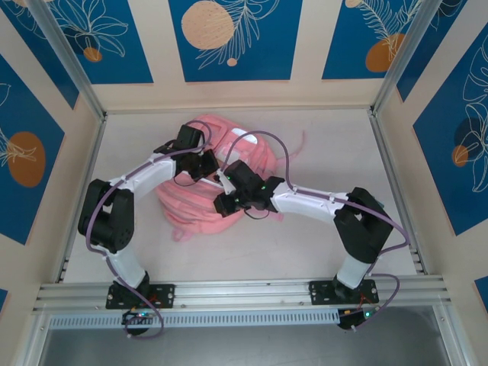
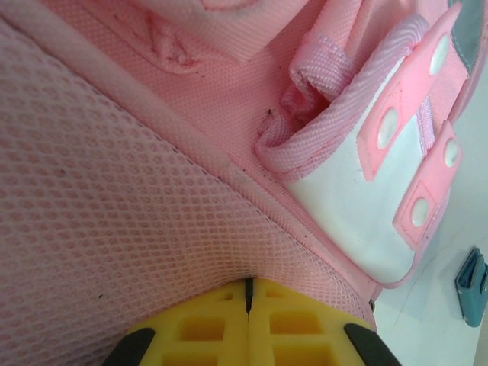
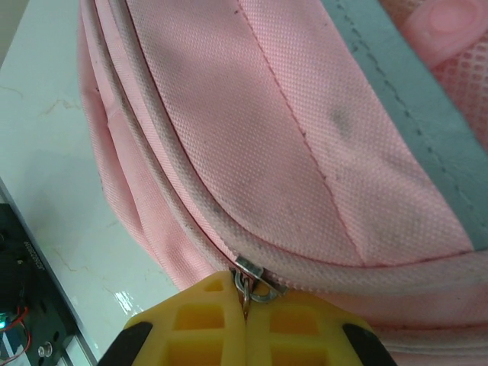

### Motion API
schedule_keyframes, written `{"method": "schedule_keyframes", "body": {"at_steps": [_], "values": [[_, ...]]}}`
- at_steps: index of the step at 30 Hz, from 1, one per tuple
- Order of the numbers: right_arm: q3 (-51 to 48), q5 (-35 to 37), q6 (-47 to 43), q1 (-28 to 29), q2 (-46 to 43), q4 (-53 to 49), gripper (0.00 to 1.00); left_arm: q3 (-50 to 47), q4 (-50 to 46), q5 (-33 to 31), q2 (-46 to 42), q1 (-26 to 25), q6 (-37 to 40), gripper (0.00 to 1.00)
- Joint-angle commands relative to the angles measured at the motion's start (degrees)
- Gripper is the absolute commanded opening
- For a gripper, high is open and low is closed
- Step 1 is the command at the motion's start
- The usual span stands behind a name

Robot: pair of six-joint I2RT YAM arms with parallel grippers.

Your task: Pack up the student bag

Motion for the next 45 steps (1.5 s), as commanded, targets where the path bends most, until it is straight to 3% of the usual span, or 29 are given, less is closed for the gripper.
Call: {"method": "schedule_keyframes", "body": {"at_steps": [1, 5, 9, 16, 25, 31, 38, 45], "values": [[-3.81, -4.96, 4.39, 0.23, -7.01, 2.38, 0.1, -1.4, 2.89, -0.43, 1.29, 0.34, -0.65, 0.12], [-9.6, -4.82, 7.97, -2.54, -14.31, 3.56, 0.32, -0.29, 1.33, 3.32, -2.93, 0.66, 1.92, 0.31], [-13.26, -2.49, 10.68, -4.68, -19.23, 2.09, 0.54, -0.54, -3.17, 2.96, -8.11, 0.42, 5.1, 0.43], [-16.6, 2.51, 14.49, -8.09, -24.84, -0.21, 0.74, -3.5, -14.3, -8.86, -17.36, -4.46, 8.51, 0.55], [-17.19, 8.9, 17.67, -12.12, -27.76, -5.35, 0.84, -11.67, -19.05, -23.95, -24.64, -17.62, -3.55, 0.62], [-19.25, 8.04, 19.86, -14.48, -29.32, -5.55, 0.86, -12.56, -17.93, -28.12, -22.78, -24.86, -7.89, 0.63], [-19.7, 7.53, 21.45, -14.67, -29.4, -6.12, 0.86, -11.24, -16.38, -32.62, -18.51, -28.71, -11.51, 0.57], [-19.2, 7.64, 21.08, -14.77, -29.4, -6.88, 0.85, -7.52, -17.58, -34.27, -13.95, -29.45, -10.13, 0.55]]}}
